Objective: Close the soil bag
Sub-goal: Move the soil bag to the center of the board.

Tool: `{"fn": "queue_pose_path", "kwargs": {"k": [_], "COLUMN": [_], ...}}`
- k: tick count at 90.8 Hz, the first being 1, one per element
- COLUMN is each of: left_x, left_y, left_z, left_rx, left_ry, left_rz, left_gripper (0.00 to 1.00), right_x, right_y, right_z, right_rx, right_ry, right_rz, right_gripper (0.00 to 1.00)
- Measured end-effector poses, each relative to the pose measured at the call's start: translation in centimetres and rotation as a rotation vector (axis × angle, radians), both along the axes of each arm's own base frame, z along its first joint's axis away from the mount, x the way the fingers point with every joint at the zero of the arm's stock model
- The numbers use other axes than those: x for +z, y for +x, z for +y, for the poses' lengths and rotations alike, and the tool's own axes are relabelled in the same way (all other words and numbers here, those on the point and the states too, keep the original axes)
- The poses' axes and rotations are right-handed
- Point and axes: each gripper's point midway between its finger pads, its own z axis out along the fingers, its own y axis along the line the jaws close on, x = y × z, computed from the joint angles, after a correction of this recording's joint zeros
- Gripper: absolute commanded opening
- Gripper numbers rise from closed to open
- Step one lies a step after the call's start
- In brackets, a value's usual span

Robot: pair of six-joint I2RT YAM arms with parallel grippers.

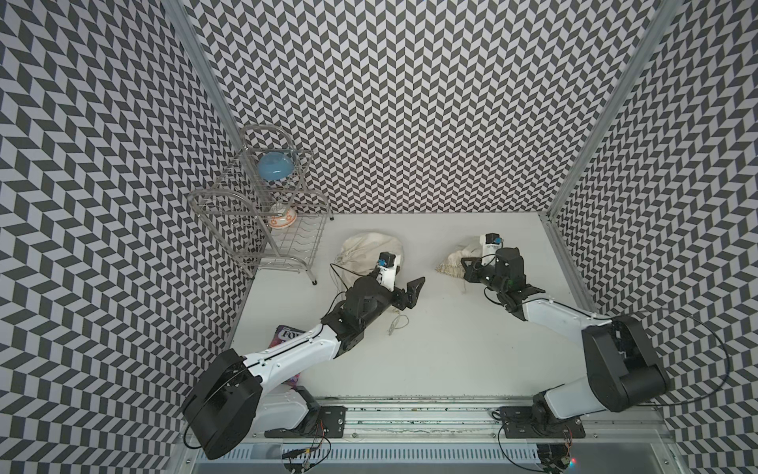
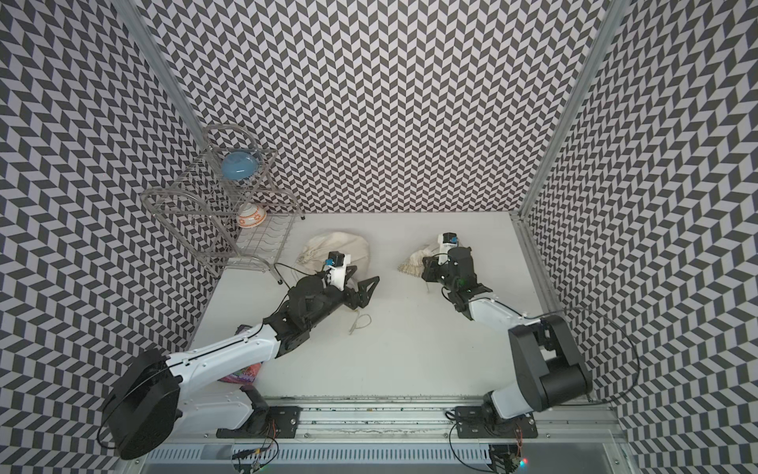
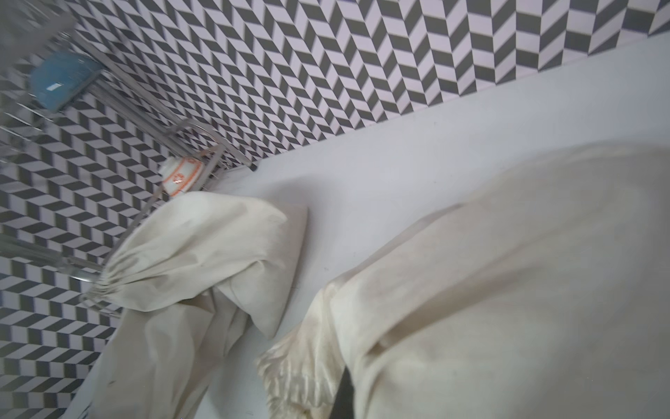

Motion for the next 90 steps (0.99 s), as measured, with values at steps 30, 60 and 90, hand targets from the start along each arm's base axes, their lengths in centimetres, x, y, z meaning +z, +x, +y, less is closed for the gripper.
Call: {"fn": "queue_pose_path", "kwargs": {"k": [30,60,90], "left_x": [-4.0,-6.0,-8.3], "left_y": [-1.3,4.2,5.6], "left_z": [-2.6,-1.8,-5.1], "left_rx": [-0.107,-0.005,-0.108], "left_ry": [0.088,0.063,0.054], "left_rz": [0.032,0.140,0.225], "left_gripper": [0.81,0.81,0.40], "right_x": [0.7,0.3,0.5], "right_y": [-2.9,-4.7,-5.2], "right_z": [3.5,6.1,6.6], "right_rx": [0.167,0.290,0.331], "right_ry": [0.065,0.083,0.099], "right_rz": [0.002,0.023,0.025], "right_gripper": [0.03,0.06,0.12]}}
